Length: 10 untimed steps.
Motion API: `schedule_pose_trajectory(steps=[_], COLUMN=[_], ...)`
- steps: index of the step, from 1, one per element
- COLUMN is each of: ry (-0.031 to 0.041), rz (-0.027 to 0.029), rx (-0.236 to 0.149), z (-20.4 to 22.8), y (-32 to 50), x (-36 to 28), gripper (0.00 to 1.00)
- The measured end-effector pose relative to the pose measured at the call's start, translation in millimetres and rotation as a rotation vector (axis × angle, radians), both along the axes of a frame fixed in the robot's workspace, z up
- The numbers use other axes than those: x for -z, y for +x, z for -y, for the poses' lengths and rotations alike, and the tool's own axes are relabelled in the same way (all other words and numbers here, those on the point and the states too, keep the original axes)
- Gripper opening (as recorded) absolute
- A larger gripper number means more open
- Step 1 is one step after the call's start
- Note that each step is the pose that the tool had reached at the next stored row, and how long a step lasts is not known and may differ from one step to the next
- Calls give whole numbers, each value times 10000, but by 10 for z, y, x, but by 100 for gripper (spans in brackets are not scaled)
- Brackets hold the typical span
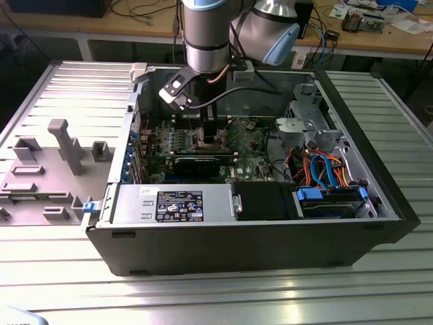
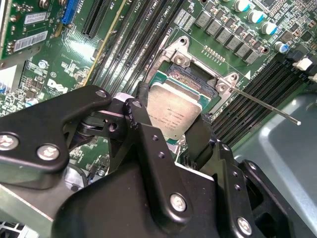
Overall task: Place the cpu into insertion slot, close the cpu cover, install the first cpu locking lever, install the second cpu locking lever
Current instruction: 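Place the cpu into insertion slot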
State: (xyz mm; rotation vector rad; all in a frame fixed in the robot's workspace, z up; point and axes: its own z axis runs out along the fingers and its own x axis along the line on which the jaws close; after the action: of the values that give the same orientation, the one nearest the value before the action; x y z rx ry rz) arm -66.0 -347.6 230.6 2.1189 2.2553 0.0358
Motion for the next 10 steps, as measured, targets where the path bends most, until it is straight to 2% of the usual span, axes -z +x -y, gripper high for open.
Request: schedule_pose_trajectory(steps=[10], ry=[1], rz=[1], rx=[0], z=[0], y=[0], x=[22], gripper=[55])
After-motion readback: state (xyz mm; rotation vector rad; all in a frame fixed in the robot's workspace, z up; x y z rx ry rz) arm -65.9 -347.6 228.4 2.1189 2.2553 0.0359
